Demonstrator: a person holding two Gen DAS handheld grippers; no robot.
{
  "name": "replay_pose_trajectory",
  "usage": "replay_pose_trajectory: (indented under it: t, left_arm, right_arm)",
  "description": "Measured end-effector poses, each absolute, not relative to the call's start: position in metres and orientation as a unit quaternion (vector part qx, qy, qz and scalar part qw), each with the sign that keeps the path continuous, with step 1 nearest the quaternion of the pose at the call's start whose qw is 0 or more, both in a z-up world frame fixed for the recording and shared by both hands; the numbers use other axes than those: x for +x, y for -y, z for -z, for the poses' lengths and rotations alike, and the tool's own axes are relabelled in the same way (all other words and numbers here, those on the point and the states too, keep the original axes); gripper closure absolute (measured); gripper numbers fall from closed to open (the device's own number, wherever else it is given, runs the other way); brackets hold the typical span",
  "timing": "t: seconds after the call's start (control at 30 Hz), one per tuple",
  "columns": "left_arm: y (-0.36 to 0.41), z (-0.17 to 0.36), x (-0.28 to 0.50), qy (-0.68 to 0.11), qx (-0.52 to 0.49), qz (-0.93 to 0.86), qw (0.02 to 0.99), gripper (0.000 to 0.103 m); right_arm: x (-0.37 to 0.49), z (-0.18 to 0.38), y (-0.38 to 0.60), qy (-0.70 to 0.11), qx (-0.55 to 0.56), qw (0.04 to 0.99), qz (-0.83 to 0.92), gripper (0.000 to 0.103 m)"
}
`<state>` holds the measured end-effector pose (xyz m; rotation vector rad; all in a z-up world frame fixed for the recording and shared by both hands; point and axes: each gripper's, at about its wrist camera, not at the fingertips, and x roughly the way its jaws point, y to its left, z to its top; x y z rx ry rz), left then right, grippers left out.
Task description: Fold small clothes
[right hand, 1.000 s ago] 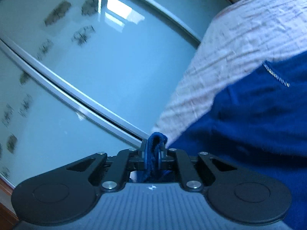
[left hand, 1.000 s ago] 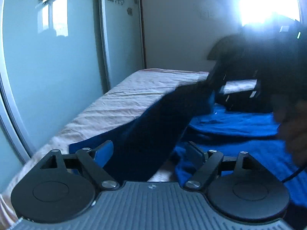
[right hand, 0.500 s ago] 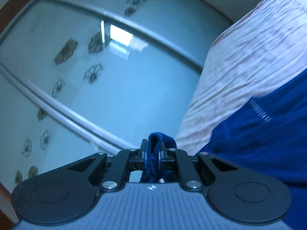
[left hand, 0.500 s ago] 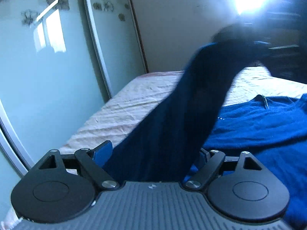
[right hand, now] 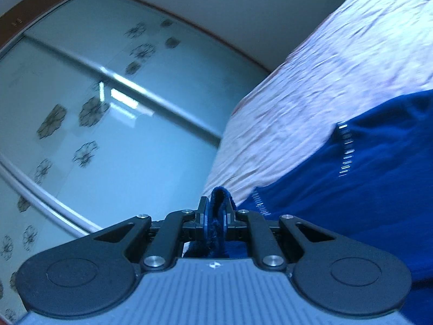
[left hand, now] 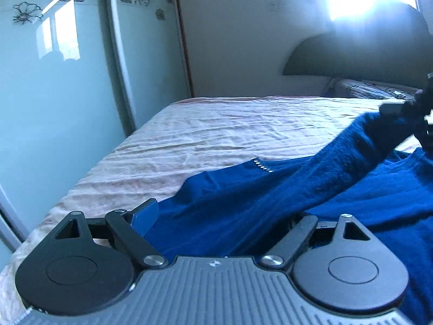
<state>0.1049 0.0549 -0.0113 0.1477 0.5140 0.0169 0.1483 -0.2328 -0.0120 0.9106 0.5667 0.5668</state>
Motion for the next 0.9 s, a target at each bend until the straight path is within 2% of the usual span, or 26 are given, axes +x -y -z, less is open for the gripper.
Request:
replay_pose_trajectory:
  t: [0.4, 0.6, 0.77, 0.87, 0.9]
  left_arm:
    - [-0.028, 0.019, 0.113, -0.260, 0.084, 0.014, 0.962, 0.016]
    - [-0.017, 0.020, 0.114, -0.264, 0.093, 0.025, 0.960, 0.016]
    - [-0.009, 0.025, 0.115, -0.272, 0.095, 0.037, 0.957, 0.016]
    - [-0.006, 0.030, 0.114, -0.277, 0.101, 0.039, 0.955, 0.016]
    - [-0.005, 0.031, 0.114, -0.278, 0.103, 0.039, 0.954, 0.016]
  right_arm:
    - [0.140, 0.038, 0.286, -0.270, 0.423, 0.842, -0.199, 0.093]
    - [0.138, 0.038, 0.303, -0.277, 0.363, 0.879, -0.139, 0.094]
    - [0.135, 0.043, 0.324, -0.281, 0.358, 0.883, -0.112, 0.094]
    - [0.132, 0.052, 0.325, -0.292, 0.378, 0.869, -0.128, 0.092]
    - [0.132, 0.058, 0.325, -0.302, 0.394, 0.858, -0.131, 0.085]
